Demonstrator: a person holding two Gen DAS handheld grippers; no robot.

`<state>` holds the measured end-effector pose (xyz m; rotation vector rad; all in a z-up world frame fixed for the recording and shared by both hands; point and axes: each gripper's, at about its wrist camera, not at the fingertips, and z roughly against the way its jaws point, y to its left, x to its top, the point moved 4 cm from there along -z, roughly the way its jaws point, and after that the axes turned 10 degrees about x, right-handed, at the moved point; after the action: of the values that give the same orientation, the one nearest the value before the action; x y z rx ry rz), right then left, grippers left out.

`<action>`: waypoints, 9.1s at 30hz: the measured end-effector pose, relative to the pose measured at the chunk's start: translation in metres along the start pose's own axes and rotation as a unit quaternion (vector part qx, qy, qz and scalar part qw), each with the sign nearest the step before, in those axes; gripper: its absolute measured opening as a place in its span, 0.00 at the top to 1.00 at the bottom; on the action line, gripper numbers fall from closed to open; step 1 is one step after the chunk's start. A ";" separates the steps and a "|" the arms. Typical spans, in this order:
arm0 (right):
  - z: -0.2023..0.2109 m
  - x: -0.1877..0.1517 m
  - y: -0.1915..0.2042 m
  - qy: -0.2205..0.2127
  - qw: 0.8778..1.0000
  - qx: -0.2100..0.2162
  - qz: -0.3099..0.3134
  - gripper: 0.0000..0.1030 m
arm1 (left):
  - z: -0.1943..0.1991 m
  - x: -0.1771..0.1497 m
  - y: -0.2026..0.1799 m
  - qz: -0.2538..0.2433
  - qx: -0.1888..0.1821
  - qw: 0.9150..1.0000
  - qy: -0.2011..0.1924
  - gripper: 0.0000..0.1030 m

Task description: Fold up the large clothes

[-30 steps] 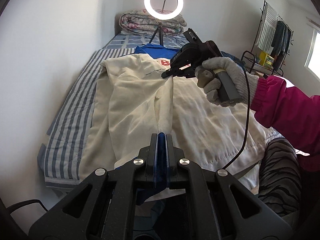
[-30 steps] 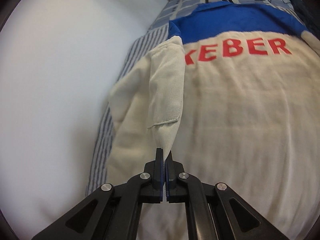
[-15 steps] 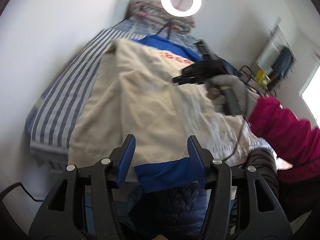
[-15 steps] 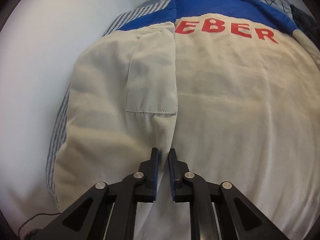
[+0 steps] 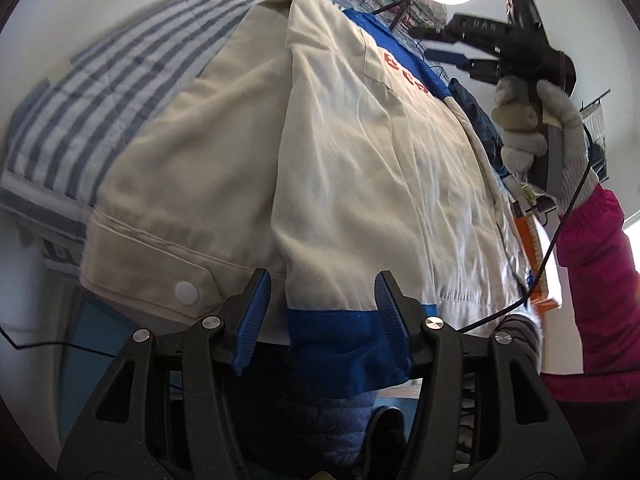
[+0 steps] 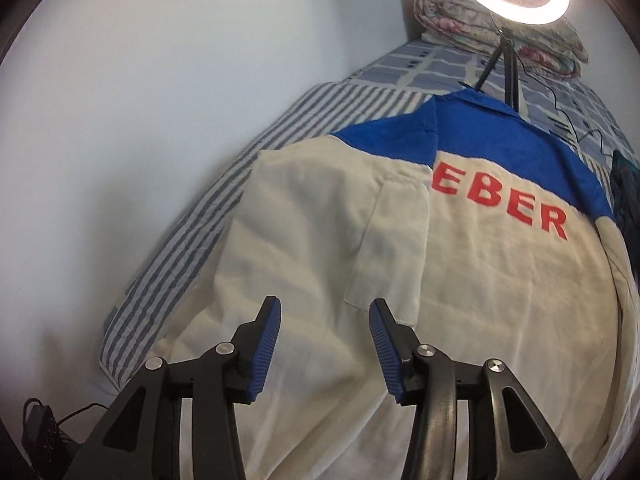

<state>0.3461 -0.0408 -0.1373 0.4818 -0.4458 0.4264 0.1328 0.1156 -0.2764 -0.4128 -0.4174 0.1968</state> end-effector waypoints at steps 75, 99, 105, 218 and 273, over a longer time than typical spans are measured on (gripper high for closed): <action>-0.044 -0.198 0.111 0.133 0.967 0.213 -0.038 0.49 | 0.040 0.020 0.064 0.046 0.124 0.989 -0.068 0.88; -0.011 -0.207 0.136 0.078 0.980 0.183 0.016 0.64 | 0.049 0.018 0.086 0.094 0.073 0.990 -0.072 0.78; -0.038 -0.202 0.152 0.082 0.982 0.144 0.091 0.70 | 0.044 0.016 0.080 0.083 0.082 0.991 -0.071 0.59; -0.122 0.033 0.020 0.025 0.989 0.088 -0.113 0.46 | 0.055 0.034 -0.018 -0.055 0.029 0.991 -0.117 0.90; 0.022 -0.082 -0.130 -0.063 0.976 0.062 -0.201 0.65 | -0.026 -0.033 -0.178 -0.268 0.011 0.963 -0.024 0.71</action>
<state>0.3360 -0.1798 -0.2056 0.7055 -0.4331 0.0327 0.1327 -0.0624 -0.2334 -0.2602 -0.5595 -0.3167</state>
